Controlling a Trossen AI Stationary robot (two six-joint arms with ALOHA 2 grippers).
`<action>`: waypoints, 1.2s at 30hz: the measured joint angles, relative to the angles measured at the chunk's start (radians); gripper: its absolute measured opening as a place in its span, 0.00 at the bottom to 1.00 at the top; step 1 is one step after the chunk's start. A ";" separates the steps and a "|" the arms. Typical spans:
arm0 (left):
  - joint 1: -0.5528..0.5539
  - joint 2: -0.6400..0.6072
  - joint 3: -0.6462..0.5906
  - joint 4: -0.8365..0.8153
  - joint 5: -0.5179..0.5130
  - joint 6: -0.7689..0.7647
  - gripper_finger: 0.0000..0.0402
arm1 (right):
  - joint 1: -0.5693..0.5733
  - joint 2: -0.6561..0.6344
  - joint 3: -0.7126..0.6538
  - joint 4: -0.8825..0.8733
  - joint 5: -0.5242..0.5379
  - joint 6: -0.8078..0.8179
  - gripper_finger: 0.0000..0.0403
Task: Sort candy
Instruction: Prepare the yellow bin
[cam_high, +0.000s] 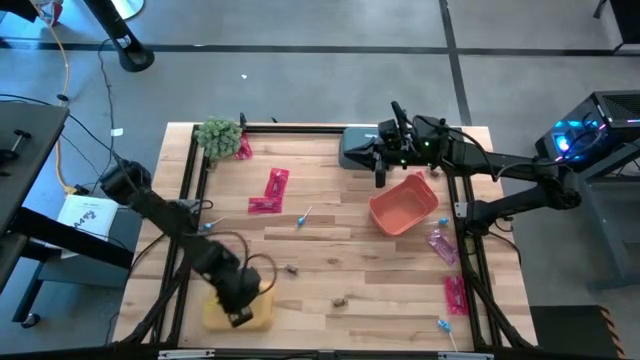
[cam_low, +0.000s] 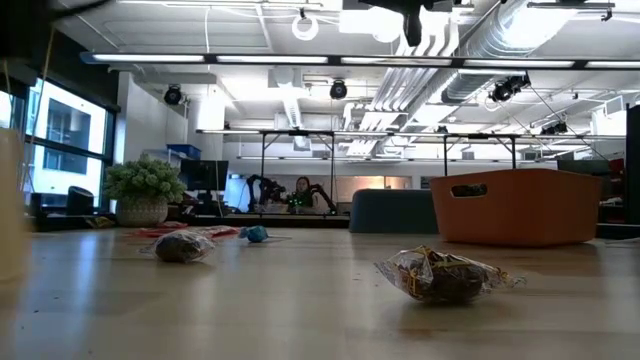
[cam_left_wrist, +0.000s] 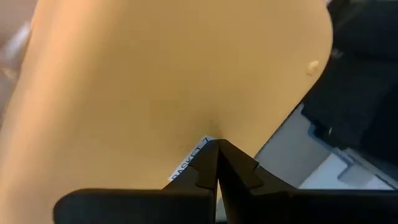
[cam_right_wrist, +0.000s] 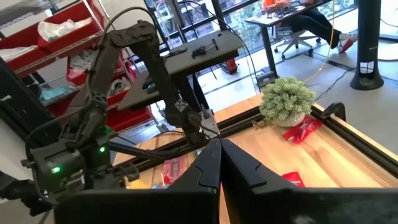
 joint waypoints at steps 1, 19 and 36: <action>0.030 -0.002 0.000 -0.006 -0.011 0.031 0.00 | 0.000 0.000 0.000 -0.002 -0.001 0.000 0.00; 0.601 0.008 -0.008 0.266 -0.153 0.572 0.00 | 0.000 -0.080 0.000 -0.052 -0.041 0.001 0.00; 0.529 -0.309 0.079 -0.427 -0.131 0.373 0.00 | 0.118 0.201 -0.001 -0.390 -0.057 0.008 0.00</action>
